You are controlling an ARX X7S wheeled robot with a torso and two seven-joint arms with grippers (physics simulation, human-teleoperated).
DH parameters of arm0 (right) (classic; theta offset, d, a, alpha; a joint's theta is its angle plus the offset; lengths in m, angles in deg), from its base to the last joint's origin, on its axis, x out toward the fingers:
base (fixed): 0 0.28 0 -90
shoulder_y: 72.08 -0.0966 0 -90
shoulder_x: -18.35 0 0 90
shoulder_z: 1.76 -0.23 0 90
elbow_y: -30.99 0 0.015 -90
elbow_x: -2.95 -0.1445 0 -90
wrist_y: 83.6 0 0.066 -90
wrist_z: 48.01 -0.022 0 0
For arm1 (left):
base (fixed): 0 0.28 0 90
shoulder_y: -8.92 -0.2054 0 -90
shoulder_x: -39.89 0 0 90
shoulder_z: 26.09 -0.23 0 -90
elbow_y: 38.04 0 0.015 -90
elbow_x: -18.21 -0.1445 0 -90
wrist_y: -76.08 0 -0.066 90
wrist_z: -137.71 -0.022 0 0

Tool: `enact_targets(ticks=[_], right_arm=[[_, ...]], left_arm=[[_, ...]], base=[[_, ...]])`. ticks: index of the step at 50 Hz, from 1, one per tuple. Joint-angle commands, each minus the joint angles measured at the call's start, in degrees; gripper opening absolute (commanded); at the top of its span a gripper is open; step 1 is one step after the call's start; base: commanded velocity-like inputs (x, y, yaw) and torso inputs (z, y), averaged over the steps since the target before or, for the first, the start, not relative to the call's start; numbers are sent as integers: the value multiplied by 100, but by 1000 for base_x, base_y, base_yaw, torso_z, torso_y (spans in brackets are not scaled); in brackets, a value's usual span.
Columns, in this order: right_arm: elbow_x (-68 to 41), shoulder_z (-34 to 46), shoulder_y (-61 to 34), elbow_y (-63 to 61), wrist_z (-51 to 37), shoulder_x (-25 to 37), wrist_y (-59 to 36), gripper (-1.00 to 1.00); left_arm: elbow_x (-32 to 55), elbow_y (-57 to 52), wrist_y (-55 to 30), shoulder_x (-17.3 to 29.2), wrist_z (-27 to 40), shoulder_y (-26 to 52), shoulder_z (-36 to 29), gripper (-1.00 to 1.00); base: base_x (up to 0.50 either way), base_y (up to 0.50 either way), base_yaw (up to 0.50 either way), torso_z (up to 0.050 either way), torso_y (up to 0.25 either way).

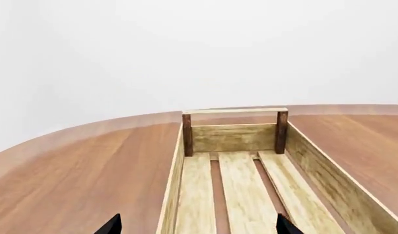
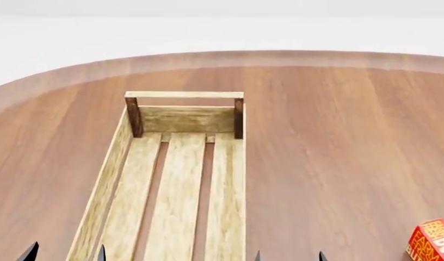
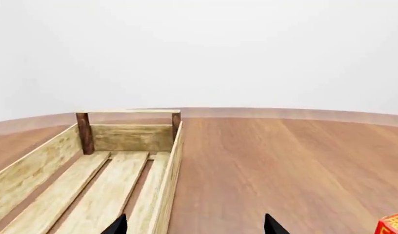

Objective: Pick up the cream cheese and put it in the tray.

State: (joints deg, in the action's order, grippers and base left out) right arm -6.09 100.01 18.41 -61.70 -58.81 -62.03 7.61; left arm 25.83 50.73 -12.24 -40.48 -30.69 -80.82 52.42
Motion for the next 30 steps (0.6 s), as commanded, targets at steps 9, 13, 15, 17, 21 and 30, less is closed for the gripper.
enact_targets(ticks=[9,13,15,17,21,30], right_arm=[[-48,62,-12,15,-72,51,10,100],[-58,71,-16,18,-89,61,11,100],[-52,74,-23,29,-113,62,-6,100],[-53,79,-25,30,-125,65,-2,100],[-68,80,-29,19,-147,75,-1,100],[-95,93,-31,50,-179,95,24,100]], left_arm=[[23,24,26,54,73,10,-73,100],[35,28,31,64,84,13,-85,100],[38,26,35,73,85,9,-94,100],[48,32,36,78,87,12,-100,100],[41,41,42,84,110,20,-114,100],[-54,70,80,104,196,26,-169,100]], base=[[254,148,0,0,0],[256,156,0,0,0],[254,186,0,0,0],[238,234,0,0,0],[172,297,0,0,0],[49,303,0,0,0]])
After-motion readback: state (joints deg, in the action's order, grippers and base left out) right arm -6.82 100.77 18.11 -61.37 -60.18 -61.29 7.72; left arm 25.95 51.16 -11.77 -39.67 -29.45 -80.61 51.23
